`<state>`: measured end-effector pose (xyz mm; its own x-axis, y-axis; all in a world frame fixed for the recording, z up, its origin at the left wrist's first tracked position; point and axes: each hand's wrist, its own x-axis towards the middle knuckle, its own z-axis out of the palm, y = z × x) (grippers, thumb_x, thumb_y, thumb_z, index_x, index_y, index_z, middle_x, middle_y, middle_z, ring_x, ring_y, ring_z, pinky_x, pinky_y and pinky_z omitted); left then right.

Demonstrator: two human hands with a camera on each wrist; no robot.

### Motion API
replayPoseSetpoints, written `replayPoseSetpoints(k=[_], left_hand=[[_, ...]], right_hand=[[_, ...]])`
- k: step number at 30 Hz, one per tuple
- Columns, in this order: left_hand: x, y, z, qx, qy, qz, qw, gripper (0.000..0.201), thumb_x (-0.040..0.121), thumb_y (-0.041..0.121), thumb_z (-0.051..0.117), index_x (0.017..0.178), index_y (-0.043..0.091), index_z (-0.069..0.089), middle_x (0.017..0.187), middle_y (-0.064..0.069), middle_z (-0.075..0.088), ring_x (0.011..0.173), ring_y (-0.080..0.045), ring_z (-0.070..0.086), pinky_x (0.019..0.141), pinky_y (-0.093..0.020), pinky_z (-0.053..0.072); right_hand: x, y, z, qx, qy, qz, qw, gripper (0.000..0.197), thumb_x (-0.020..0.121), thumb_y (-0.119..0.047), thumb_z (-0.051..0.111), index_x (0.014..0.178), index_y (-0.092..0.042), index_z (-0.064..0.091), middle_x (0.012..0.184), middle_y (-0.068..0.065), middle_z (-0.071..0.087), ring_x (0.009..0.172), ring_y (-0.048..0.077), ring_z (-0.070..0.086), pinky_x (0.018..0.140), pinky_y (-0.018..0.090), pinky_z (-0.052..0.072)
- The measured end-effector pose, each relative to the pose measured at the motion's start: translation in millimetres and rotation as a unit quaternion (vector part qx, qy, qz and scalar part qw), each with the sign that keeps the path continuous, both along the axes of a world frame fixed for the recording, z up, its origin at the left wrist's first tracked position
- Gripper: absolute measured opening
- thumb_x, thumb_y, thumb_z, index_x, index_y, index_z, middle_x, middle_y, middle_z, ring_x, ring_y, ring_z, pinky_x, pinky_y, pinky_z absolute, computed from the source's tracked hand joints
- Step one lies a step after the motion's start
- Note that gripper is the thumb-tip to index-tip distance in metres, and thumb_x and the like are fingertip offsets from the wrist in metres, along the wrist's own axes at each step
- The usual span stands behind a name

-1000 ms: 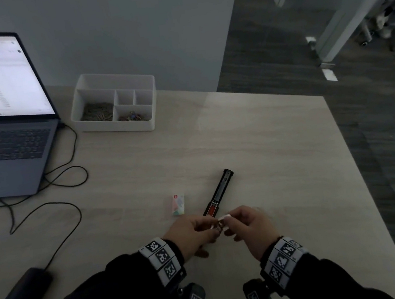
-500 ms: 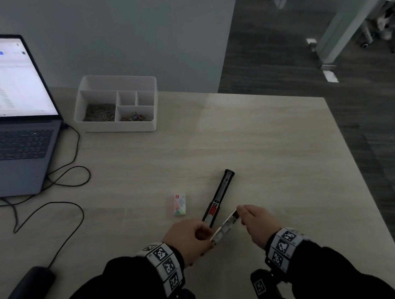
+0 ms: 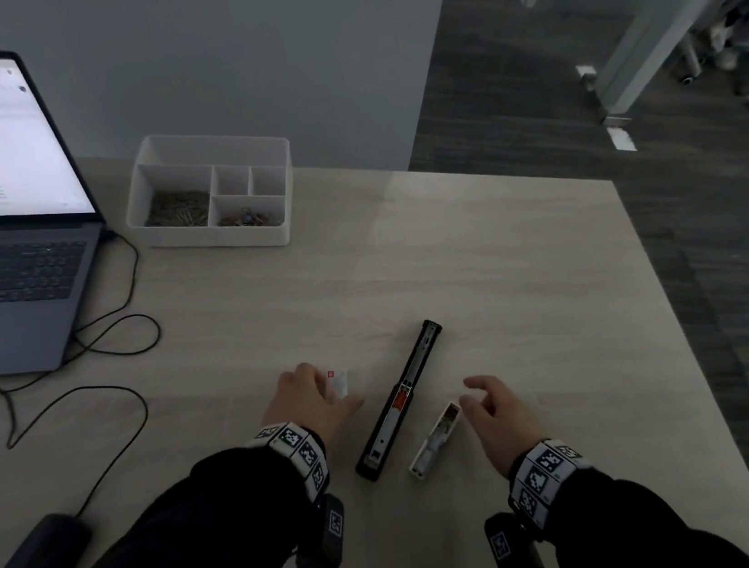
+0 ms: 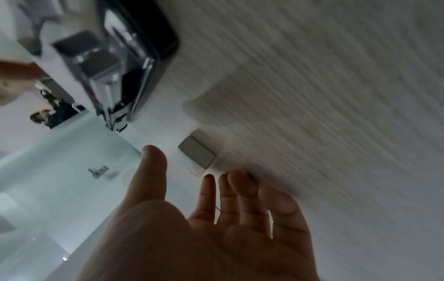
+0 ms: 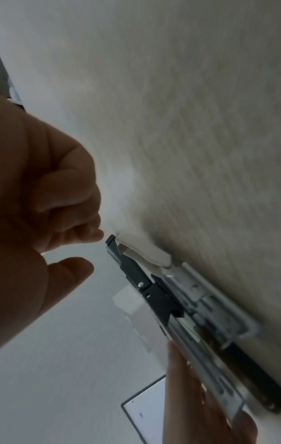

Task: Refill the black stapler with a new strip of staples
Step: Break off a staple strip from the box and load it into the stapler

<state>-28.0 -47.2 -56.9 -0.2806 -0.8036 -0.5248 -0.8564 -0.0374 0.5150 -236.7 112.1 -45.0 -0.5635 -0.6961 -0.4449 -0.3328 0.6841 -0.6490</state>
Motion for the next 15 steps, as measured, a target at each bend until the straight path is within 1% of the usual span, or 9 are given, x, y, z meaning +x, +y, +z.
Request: replayPoseSetpoints(k=[3,5,7,8,9,10,12,13,15], left_hand=[[-4,-2,3,-0.016,-0.048,-0.049,0.998,0.045,0.071,0.052,0.064,0.099,0.020,0.049,0.103,-0.004,0.046,0.085,-0.027,0.060,0.081,-0.038,0.052],[-3,-2,4,-0.012,-0.029,-0.052,0.998,0.039,0.071,0.048,0.064,0.094,0.020,0.051,0.101,-0.004,0.051,0.088,-0.025,0.060,0.081,-0.039,0.052],[-1,3,11,0.002,0.038,-0.031,0.999,0.032,0.071,0.043,0.070,0.088,0.024,0.052,0.095,0.001,0.059,0.084,-0.018,0.061,0.073,-0.032,0.051],[-1,7,17,0.009,0.076,-0.024,0.997,0.029,0.071,0.040,0.072,0.087,0.025,0.052,0.091,0.004,0.063,0.082,-0.014,0.062,0.068,-0.028,0.050],[-1,13,25,0.022,0.110,-0.022,0.993,0.027,0.072,0.038,0.073,0.087,0.025,0.053,0.089,0.005,0.065,0.080,-0.012,0.064,0.065,-0.024,0.049],[-2,20,34,0.041,0.146,-0.024,0.988,0.026,0.073,0.036,0.073,0.087,0.024,0.054,0.088,0.005,0.067,0.076,-0.010,0.064,0.061,-0.022,0.051],[-5,32,49,0.080,0.210,-0.031,0.974,0.027,0.074,0.034,0.074,0.087,0.020,0.055,0.085,0.003,0.068,0.064,-0.009,0.063,0.055,-0.024,0.054],[-6,37,55,0.092,0.231,-0.037,0.968,0.028,0.074,0.032,0.075,0.088,0.019,0.055,0.084,0.002,0.068,0.060,-0.010,0.061,0.054,-0.028,0.056],[-7,44,64,0.109,0.261,-0.048,0.958,0.027,0.072,0.022,0.074,0.093,0.020,0.057,0.088,0.000,0.067,0.061,-0.014,0.062,0.061,-0.041,0.059]], right_hand=[[2,-3,16,-0.032,0.009,-0.002,0.999,0.015,0.094,-0.033,0.054,0.108,-0.032,0.056,0.072,-0.003,0.056,0.060,0.012,0.054,0.056,0.024,0.044],[6,-6,25,-0.062,0.002,-0.002,0.998,0.009,0.093,-0.029,0.056,0.100,-0.028,0.062,0.070,-0.005,0.056,0.059,0.010,0.053,0.056,0.022,0.044],[12,-9,31,-0.087,-0.005,-0.005,0.996,0.007,0.091,-0.025,0.058,0.088,-0.027,0.064,0.072,-0.005,0.060,0.063,0.011,0.056,0.056,0.019,0.045],[16,-11,33,-0.097,-0.020,-0.010,0.995,0.010,0.090,-0.024,0.059,0.083,-0.029,0.064,0.072,-0.005,0.063,0.065,0.013,0.059,0.057,0.021,0.048],[20,-13,35,-0.103,-0.046,-0.016,0.993,0.010,0.089,-0.025,0.061,0.082,-0.031,0.063,0.074,-0.004,0.065,0.067,0.016,0.063,0.058,0.027,0.053],[25,-15,37,-0.109,-0.079,-0.023,0.991,0.009,0.089,-0.025,0.061,0.084,-0.032,0.063,0.079,-0.003,0.067,0.070,0.018,0.066,0.057,0.031,0.056],[37,-21,43,-0.128,-0.148,-0.036,0.980,0.009,0.089,-0.023,0.064,0.093,-0.030,0.061,0.091,0.000,0.068,0.075,0.019,0.069,0.056,0.033,0.057],[42,-24,45,-0.135,-0.173,-0.040,0.975,0.012,0.088,-0.022,0.066,0.097,-0.027,0.060,0.094,0.002,0.068,0.076,0.019,0.070,0.055,0.033,0.057],[51,-29,51,-0.139,-0.195,-0.030,0.970,0.014,0.088,-0.020,0.068,0.099,-0.024,0.059,0.096,0.007,0.069,0.075,0.017,0.070,0.056,0.033,0.058]])
